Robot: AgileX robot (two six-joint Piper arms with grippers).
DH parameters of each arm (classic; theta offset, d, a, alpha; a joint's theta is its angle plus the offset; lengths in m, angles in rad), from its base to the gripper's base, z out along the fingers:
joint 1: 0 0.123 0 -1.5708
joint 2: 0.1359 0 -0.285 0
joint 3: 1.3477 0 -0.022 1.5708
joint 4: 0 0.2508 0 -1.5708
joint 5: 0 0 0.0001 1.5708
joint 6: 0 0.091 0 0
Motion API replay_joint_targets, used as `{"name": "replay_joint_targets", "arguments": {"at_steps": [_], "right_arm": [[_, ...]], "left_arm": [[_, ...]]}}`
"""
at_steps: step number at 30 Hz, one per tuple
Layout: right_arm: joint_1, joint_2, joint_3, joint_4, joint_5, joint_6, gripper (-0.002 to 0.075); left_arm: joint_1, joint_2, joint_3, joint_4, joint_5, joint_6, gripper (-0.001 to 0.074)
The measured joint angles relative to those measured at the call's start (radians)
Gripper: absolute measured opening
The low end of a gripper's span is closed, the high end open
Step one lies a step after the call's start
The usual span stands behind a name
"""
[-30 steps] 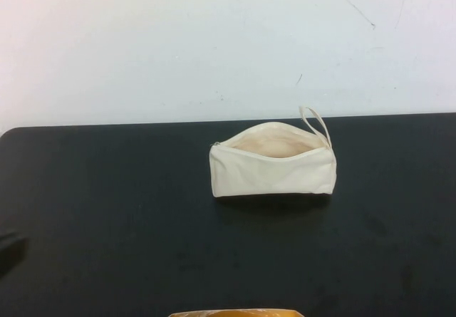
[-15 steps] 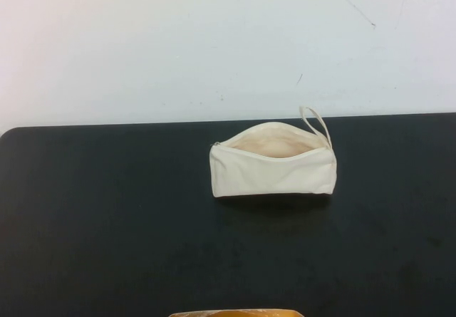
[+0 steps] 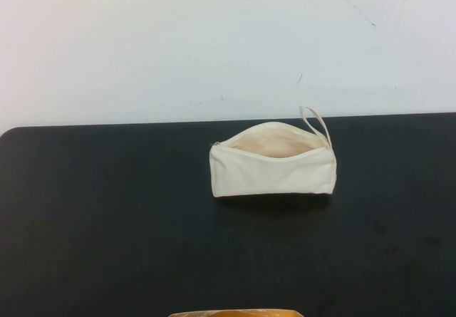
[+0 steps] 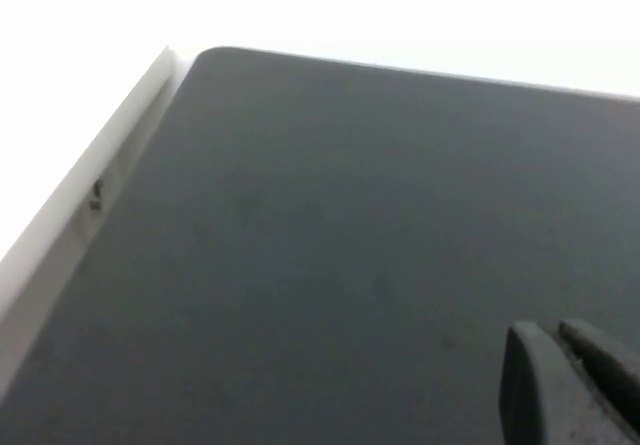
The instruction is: Put eraser into pencil case
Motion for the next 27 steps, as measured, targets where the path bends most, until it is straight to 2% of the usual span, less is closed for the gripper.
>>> {"name": "replay_joint_targets", "arguments": {"at_steps": [5, 27], "right_arm": [[0.000, -0.002, 0.000, 0.000, 0.000, 0.002, -0.0001], [0.000, -0.002, 0.000, 0.000, 0.000, 0.002, -0.0001]], "left_arm": [[0.000, 0.000, 0.002, -0.004, 0.009, 0.047, -0.0001], [0.000, 0.000, 0.002, -0.004, 0.014, 0.051, -0.0001]]}}
